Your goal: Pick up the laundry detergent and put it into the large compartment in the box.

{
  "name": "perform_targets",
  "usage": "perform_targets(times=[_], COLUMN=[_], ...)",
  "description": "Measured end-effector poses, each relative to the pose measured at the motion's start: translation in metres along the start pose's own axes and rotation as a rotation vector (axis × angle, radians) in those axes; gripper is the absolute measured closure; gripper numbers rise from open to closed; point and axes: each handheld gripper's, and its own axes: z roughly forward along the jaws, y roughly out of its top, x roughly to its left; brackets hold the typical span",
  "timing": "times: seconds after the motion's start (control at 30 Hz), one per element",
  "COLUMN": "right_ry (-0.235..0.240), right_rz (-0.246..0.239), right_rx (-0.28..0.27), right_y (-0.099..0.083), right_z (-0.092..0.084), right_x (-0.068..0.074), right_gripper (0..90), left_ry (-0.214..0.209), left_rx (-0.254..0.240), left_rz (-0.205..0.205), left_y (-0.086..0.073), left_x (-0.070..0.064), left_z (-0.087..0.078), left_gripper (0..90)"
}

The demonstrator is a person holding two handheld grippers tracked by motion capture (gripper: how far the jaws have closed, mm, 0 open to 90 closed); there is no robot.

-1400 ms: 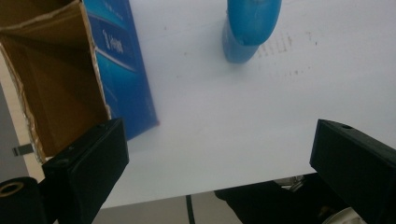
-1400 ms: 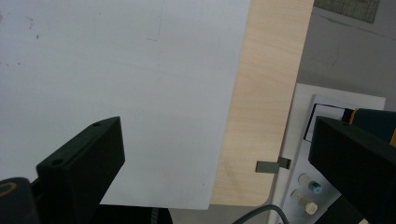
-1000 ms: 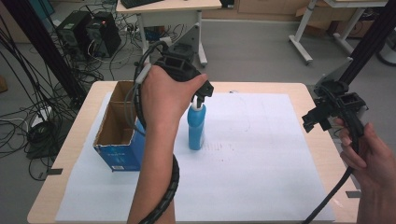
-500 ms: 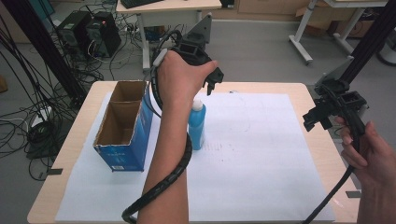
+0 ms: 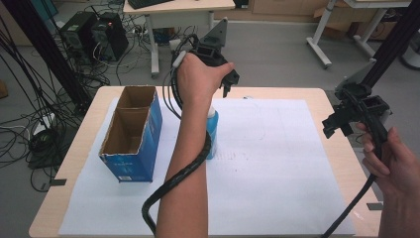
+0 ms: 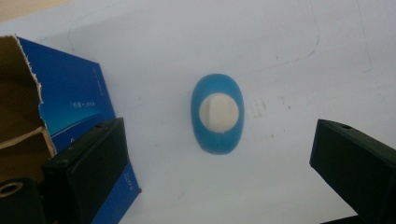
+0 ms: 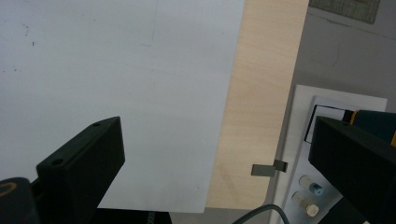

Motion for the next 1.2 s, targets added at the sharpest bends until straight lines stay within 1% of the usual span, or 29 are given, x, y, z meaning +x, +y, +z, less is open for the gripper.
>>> perform_targets(times=[0.1,0.2,0.3,0.4,0.43,0.5,0.57,0.7,0.83,0.93,1.1,1.2], right_ry=[0.001,0.004,0.004,0.005,0.004,0.004,0.000,0.001,-0.003,-0.004,-0.004,-0.006], right_rz=[0.009,0.013,0.016,0.014,0.011,0.010,0.012,0.015,0.018,0.015,0.011,0.010], right_rx=[0.003,0.002,0.003,0.001,0.002,0.001,0.002,0.001,0.000,-0.002,-0.001,0.000], right_y=[0.001,0.001,0.001,0.001,0.002,0.002,0.002,0.002,0.001,0.002,0.003,0.003], right_z=[0.001,0.002,0.002,0.003,0.003,0.003,0.003,0.003,0.003,0.003,0.003,0.004], right_x=[-0.002,-0.004,-0.006,-0.006,-0.006,-0.006,-0.006,-0.006,-0.006,-0.005,-0.002,-0.002], right_gripper=[3.2,3.2,3.2,3.2,3.2,3.2,3.2,3.2,3.2,3.2,3.2,3.2], left_ry=[0.001,-0.012,-0.009,-0.006,-0.004,-0.015,-0.019,-0.012,-0.016,-0.008,-0.014,-0.015], left_rx=[0.017,0.021,0.024,0.034,0.034,0.036,0.047,0.057,0.062,0.077,0.085,0.090], left_rz=[-0.006,-0.005,-0.011,-0.004,-0.004,-0.004,-0.001,-0.003,-0.002,-0.003,-0.015,-0.015], left_y=[0.006,0.009,0.011,0.014,0.014,0.014,0.016,0.018,0.018,0.020,0.020,0.019], left_x=[0.001,0.004,0.004,0.004,0.004,0.005,0.004,0.003,0.002,0.001,0.002,0.003], left_z=[0.008,0.015,0.022,0.029,0.031,0.035,0.041,0.049,0.058,0.065,0.076,0.081], left_gripper=[4.6,4.7,4.6,4.7,4.6,4.6,4.8,4.6,4.6,4.7,4.7,4.7])
